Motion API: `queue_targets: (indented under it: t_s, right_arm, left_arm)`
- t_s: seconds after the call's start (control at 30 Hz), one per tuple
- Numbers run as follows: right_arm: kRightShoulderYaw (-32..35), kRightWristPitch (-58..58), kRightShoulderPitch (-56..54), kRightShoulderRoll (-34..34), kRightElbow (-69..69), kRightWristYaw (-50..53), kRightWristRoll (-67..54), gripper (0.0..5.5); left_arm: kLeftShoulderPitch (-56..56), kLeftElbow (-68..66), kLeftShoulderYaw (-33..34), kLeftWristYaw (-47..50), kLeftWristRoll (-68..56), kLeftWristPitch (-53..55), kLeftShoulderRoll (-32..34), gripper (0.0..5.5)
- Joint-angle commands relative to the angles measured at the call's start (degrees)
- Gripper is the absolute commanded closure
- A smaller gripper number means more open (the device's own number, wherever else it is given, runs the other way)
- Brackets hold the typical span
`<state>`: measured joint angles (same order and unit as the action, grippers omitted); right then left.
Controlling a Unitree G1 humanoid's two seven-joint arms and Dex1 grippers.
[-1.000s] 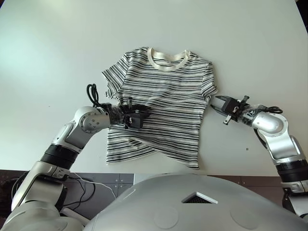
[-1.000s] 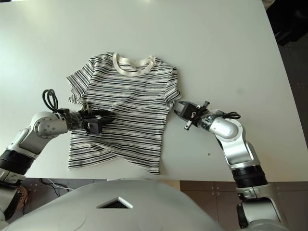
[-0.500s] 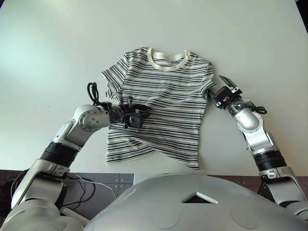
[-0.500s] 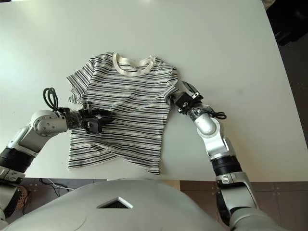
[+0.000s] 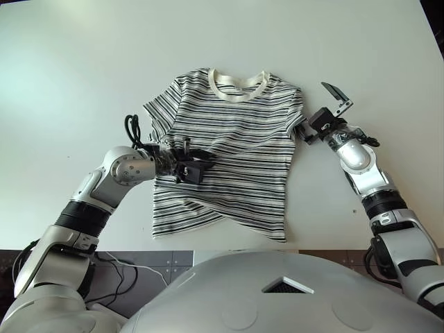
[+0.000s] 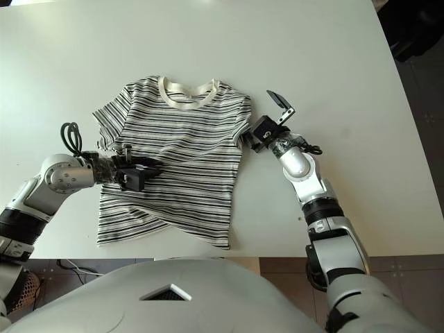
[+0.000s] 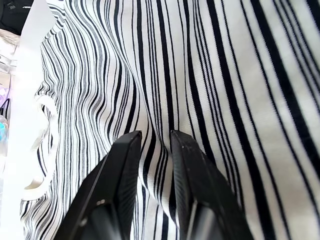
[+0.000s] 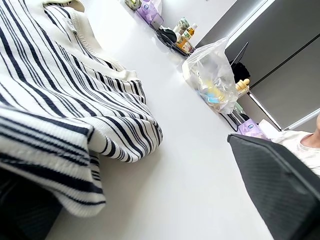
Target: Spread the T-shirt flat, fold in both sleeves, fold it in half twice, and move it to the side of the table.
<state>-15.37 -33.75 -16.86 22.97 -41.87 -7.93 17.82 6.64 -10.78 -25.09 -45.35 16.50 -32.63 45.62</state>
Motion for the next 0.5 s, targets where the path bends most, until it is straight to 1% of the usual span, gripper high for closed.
queue_targets:
  t_s: [0.03, 0.2, 0.3, 0.4, 0.5]
  right_arm:
    - [-1.1, 1.0, -2.5, 0.1, -5.5, 4.9, 4.8, 0.06]
    - [-1.0, -0.8, -4.2, 1.1, -7.4, 11.7, 8.0, 0.06]
    - [1.3, -1.4, -2.6, 2.0, -4.2, 12.7, 6.3, 0.06]
    - [6.2, -1.2, 1.2, 3.8, 4.8, 10.7, 0.8, 0.06]
    - [13.0, 3.1, 5.5, 5.8, 19.1, 8.1, -6.4, 0.06]
  left_arm:
    - [-2.0, -3.2, -2.2, -3.3, 2.8, 1.5, 1.4, 4.39]
    - [-2.6, -2.8, -2.1, -3.1, 2.6, 1.6, 1.3, 4.39]
    - [-3.2, -2.4, -2.0, -3.0, 2.5, 1.7, 1.4, 4.39]
    - [-4.1, -2.0, -1.8, -2.7, 2.4, 1.9, 1.8, 4.39]
    - [-5.1, -1.5, -1.3, -2.3, 2.4, 2.4, 1.8, 4.39]
